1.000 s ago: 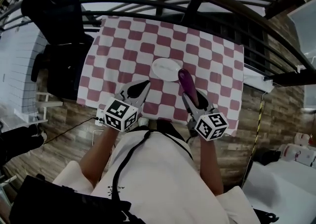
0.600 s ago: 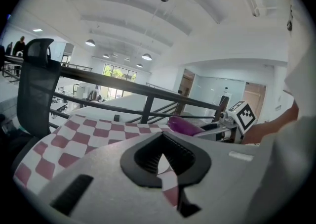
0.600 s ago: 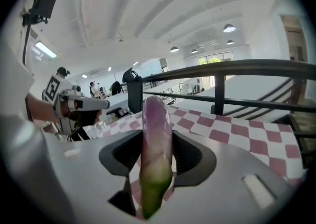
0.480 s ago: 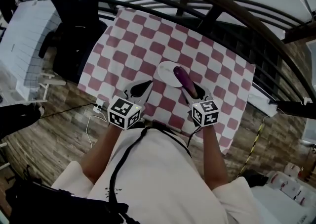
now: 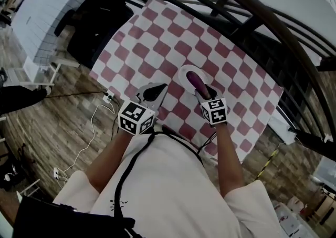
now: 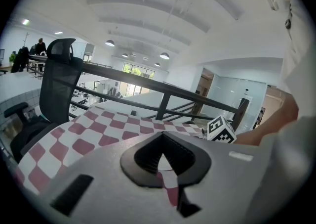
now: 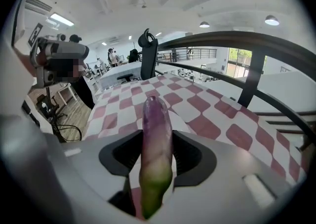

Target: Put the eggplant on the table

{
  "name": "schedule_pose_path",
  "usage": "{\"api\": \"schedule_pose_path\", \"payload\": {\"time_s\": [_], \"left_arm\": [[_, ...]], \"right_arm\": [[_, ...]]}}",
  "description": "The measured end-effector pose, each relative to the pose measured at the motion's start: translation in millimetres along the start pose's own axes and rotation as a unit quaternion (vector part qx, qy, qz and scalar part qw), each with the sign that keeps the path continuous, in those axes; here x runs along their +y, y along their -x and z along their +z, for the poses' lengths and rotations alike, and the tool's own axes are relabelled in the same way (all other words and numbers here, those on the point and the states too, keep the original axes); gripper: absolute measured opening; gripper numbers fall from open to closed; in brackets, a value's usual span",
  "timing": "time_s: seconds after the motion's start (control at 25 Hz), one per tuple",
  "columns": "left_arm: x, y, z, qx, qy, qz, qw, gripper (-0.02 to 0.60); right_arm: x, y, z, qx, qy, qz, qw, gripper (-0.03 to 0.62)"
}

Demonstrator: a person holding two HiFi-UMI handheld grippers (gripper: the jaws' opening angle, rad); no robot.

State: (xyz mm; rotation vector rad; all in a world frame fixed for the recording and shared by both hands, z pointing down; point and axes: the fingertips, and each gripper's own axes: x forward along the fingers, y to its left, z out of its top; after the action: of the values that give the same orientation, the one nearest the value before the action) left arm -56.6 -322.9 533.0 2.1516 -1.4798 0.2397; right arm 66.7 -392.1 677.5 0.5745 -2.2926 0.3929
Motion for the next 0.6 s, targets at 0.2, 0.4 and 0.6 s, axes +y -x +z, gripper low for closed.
{"api": "schedule_pose_path", "payload": {"time_s": [0.2,0.4,0.6], "left_arm": [[4,-2,-5,0.007,0.008,0.017,0.9998,0.005],[5,-4,-4,0.009,0.011,0.030,0.9995,0.005],[9,-2,-7,0.015,0.013,0.042,0.9989,0.005]], "right_arm": [[-4,-21,-9,0.026,0.027,0.015,0.999,0.192],[-9,-36,-13,0.037,0.036,0.021,0.998,0.192],[-11,-51,-17,0.051,0.043,0.030,0.997,0.192]]}}
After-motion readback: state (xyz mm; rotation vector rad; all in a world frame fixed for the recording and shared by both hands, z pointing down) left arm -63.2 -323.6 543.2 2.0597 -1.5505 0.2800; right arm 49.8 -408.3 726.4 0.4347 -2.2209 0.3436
